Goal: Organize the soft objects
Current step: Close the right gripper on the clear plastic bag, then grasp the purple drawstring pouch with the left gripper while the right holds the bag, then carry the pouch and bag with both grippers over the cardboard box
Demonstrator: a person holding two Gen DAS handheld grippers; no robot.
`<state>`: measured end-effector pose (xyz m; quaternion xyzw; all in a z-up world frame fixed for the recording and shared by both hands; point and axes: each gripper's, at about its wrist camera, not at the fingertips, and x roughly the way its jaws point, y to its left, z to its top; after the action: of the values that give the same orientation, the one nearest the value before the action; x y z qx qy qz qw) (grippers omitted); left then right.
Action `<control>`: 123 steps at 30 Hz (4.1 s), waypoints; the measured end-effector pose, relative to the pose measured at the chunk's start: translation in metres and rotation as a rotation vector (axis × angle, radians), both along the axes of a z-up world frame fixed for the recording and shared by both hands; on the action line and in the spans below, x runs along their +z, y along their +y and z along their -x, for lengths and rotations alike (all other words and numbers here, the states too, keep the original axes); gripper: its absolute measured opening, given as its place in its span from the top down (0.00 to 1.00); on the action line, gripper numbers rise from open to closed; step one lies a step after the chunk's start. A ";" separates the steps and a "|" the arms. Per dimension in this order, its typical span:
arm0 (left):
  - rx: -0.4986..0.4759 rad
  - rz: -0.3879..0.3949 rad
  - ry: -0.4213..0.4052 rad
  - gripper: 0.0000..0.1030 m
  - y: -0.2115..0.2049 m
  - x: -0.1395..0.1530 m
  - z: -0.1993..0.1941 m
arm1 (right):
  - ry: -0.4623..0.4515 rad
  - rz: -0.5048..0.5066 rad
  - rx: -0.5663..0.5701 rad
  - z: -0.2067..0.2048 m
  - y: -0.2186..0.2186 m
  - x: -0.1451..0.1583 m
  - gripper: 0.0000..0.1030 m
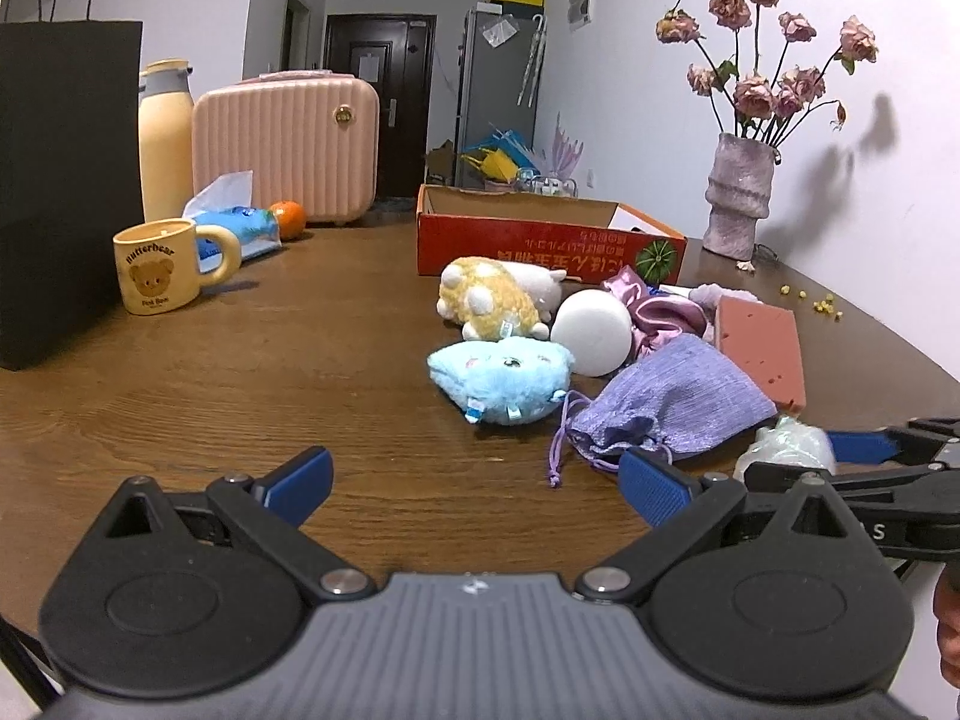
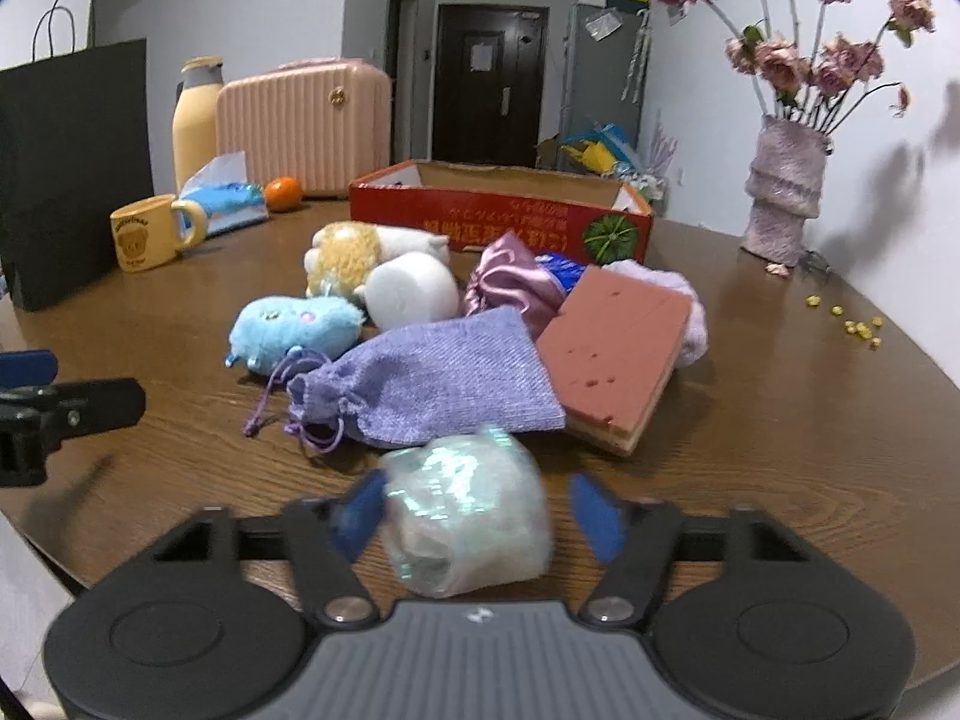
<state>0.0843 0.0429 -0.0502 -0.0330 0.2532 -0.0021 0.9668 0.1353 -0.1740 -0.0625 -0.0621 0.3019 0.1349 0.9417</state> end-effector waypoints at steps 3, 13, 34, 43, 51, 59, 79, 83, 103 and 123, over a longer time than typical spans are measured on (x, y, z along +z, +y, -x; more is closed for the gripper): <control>-0.002 0.004 0.013 0.00 0.001 -0.003 -0.007 | -0.004 -0.010 0.002 -0.002 0.000 -0.002 0.59; -0.029 -0.002 0.023 0.00 -0.008 -0.003 -0.017 | -0.044 -0.054 -0.018 0.002 -0.019 0.005 0.64; -0.152 -0.077 0.030 0.00 -0.077 0.005 -0.064 | -0.116 -0.109 -0.118 -0.002 -0.085 0.011 0.64; -0.202 -0.118 0.066 0.00 -0.111 -0.001 -0.092 | -0.114 -0.142 -0.167 -0.017 -0.116 0.003 0.64; -0.234 -0.169 0.129 0.00 -0.134 -0.017 -0.119 | -0.105 -0.162 -0.173 -0.034 -0.132 -0.006 0.64; -0.229 -0.172 0.174 0.00 -0.138 -0.028 -0.137 | -0.098 -0.166 -0.147 -0.048 -0.132 -0.012 0.64; -0.212 -0.077 0.205 0.48 -0.121 -0.031 -0.130 | -0.107 -0.163 -0.118 -0.048 -0.123 -0.007 0.64; -0.212 -0.064 0.202 0.49 -0.117 -0.027 -0.125 | -0.120 -0.155 -0.119 -0.045 -0.122 -0.003 0.64; -0.180 -0.073 0.053 0.50 -0.093 0.021 -0.108 | -0.235 -0.106 -0.099 -0.046 -0.106 0.031 0.64; -0.149 -0.090 -0.125 0.50 -0.062 0.078 -0.129 | -0.299 -0.094 -0.065 -0.099 -0.073 0.073 0.64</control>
<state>0.2131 -0.0194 0.0279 0.0297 0.1939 -0.0646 0.9784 0.2342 -0.2467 0.0105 -0.0277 0.1535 0.1077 0.9819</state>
